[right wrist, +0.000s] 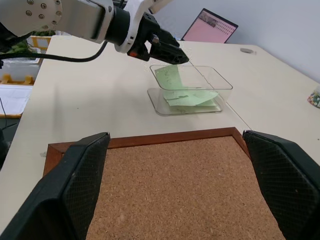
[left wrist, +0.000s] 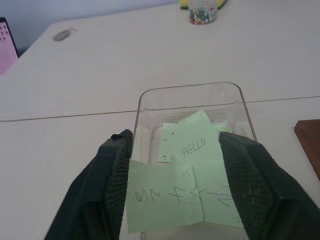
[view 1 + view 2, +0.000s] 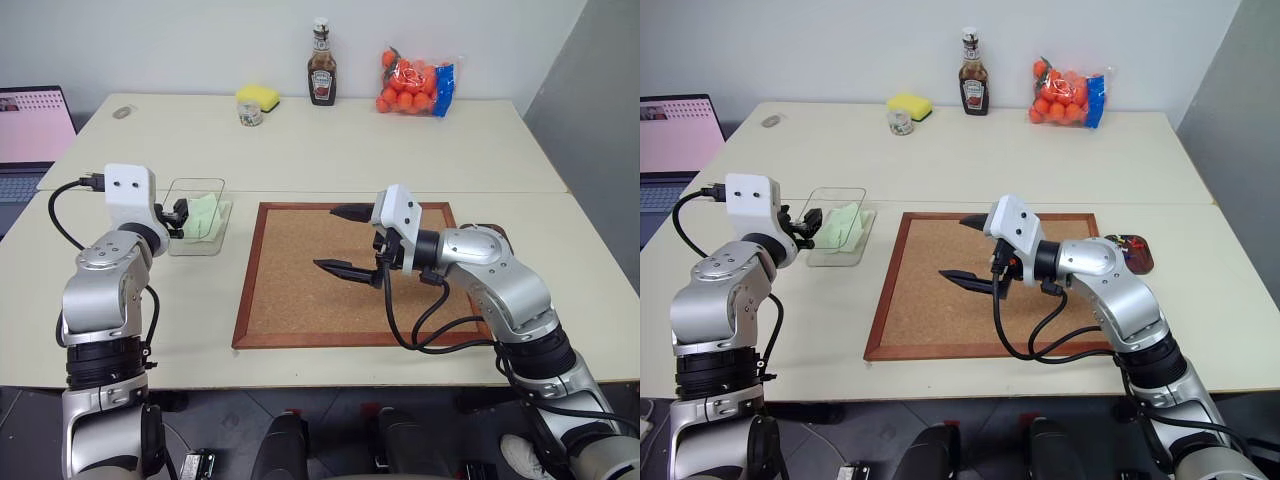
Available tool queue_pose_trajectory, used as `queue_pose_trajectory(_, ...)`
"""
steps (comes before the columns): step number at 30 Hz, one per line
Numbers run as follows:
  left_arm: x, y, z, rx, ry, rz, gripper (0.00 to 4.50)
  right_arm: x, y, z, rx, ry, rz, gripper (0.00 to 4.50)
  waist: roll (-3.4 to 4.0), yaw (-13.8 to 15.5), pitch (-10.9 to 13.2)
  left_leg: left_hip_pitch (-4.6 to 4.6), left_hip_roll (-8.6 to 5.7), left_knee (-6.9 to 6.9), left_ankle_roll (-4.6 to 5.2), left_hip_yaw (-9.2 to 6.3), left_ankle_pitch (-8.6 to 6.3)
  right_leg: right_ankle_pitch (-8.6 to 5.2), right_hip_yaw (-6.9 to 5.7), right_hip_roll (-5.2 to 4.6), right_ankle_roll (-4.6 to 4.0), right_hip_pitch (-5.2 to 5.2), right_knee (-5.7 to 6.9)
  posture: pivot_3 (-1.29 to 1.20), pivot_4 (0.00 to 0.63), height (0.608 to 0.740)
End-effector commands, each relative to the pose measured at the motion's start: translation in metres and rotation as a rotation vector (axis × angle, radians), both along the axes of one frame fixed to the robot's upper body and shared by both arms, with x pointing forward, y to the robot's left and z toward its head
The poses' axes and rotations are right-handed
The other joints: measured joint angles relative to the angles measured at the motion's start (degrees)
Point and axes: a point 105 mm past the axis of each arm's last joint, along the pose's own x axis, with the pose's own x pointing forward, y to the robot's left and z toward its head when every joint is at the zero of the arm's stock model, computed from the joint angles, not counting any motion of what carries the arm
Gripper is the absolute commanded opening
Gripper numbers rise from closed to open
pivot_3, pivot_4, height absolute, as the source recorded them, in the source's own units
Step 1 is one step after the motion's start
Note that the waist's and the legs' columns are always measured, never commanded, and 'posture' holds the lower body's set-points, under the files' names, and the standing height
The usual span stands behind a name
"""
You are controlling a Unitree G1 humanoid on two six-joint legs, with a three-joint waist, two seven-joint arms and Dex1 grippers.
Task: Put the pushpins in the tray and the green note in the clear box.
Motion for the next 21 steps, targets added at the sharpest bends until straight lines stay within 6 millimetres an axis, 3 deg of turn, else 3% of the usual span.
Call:
queue_pose_trajectory(1,-0.002,-0.016,0.031,0.000,-0.150,-0.074,3.63,-0.003,0.001,0.017,0.034,-0.061,0.001,4.50,0.00,0.0,0.0,0.00,0.00,0.00,0.00,0.00,0.00,0.00,-0.01,0.00,0.00,0.00,0.00,0.00,0.150,0.740)
queue_pose_trajectory(4,0.002,-0.055,0.035,0.027,-0.177,-0.260,3.63,0.001,-0.011,0.019,0.084,-0.080,-0.085,4.50,-0.01,0.1,0.0,-0.01,0.00,0.00,0.00,0.00,0.00,0.00,0.01,0.00,0.00,0.00,0.00,0.00,0.150,0.740)
queue_pose_trajectory(7,0.003,-0.091,0.026,0.098,-0.155,-0.366,3.63,-0.001,-0.032,0.010,0.120,-0.023,-0.186,4.50,-0.02,0.7,0.0,-0.02,-0.06,0.01,-0.01,-0.02,0.00,0.00,0.04,-0.07,0.00,0.04,-0.02,0.00,0.150,0.740)
queue_pose_trajectory(12,-0.013,-0.136,0.015,0.048,-0.186,-0.606,3.63,-0.002,-0.069,0.000,0.160,-0.038,-0.393,4.50,-0.02,1.0,0.0,-0.01,-0.08,0.02,0.00,0.10,0.00,0.02,0.08,-0.12,0.02,0.03,-0.03,0.00,0.150,0.740)
queue_pose_trajectory(16,-0.025,-0.160,-0.010,0.015,-0.116,-0.743,3.63,-0.006,-0.098,-0.010,0.235,-0.037,-0.560,4.50,-0.01,0.5,0.0,0.04,0.00,-0.02,0.00,0.09,0.00,0.01,0.11,0.00,0.01,0.01,0.02,0.00,0.150,0.740)
queue_pose_trajectory(21,-0.031,-0.172,-0.021,0.000,-0.105,-0.813,3.63,-0.014,-0.107,-0.026,0.218,-0.024,-0.613,4.50,-0.01,0.0,0.0,0.04,0.00,0.01,0.00,0.09,0.00,-0.11,0.10,0.03,0.23,0.03,0.01,0.00,0.150,0.740)
